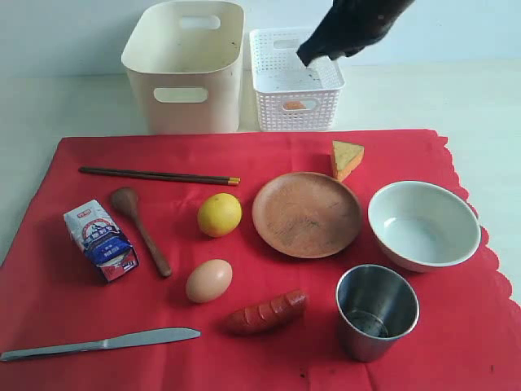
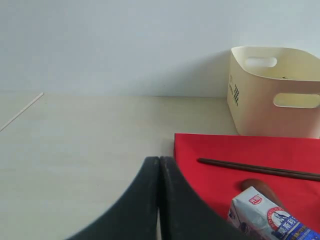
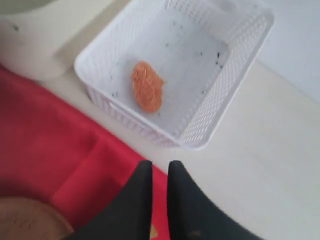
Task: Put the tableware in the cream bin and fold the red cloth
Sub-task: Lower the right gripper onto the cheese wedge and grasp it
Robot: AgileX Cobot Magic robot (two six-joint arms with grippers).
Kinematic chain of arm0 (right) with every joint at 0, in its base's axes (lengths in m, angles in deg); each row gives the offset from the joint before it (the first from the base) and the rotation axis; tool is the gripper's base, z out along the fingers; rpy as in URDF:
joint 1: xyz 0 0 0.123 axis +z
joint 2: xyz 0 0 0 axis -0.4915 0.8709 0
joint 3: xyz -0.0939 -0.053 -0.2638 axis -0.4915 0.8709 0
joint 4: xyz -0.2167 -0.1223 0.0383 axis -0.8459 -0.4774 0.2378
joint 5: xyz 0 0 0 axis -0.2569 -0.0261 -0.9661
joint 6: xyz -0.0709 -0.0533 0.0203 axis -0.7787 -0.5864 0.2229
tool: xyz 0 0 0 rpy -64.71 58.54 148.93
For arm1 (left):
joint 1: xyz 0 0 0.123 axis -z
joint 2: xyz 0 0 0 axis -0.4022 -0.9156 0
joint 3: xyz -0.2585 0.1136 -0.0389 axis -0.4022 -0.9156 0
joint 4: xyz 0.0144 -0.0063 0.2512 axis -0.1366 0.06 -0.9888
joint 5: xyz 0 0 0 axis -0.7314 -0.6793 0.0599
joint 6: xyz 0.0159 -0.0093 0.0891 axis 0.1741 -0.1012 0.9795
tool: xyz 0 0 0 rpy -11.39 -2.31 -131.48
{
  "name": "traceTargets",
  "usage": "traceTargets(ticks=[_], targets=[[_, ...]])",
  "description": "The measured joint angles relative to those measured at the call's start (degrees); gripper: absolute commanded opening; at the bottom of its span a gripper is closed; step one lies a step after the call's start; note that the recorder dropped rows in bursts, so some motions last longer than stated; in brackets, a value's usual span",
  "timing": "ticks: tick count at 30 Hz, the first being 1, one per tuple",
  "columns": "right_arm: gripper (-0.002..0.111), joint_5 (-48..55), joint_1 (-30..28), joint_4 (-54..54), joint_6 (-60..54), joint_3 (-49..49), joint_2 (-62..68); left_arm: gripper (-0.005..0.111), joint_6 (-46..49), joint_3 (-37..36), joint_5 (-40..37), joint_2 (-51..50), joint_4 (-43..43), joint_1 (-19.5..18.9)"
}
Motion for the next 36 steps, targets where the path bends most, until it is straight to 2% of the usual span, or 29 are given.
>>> traceTargets(ticks=[9, 21, 23, 29, 36], targets=[[0.000, -1.0, 0.0, -1.0, 1.9, 11.8, -0.1, 0.000, 0.0, 0.0, 0.0, 0.0, 0.0, 0.0], [0.001, -1.8, 0.0, -1.1, 10.3, 12.9, -0.1, 0.000, 0.0, 0.0, 0.0, 0.0, 0.0, 0.0], [0.008, -1.8, 0.0, -1.1, 12.1, 12.9, -0.1, 0.000, 0.0, 0.0, 0.0, 0.0, 0.0, 0.0], [0.038, -1.9, 0.0, -1.1, 14.8, 12.9, 0.6, 0.000, 0.0, 0.0, 0.0, 0.0, 0.0, 0.0], [0.064, -5.7, 0.0, -1.1, 15.1, 12.9, 4.5, 0.000, 0.0, 0.0, 0.0, 0.0, 0.0, 0.0]])
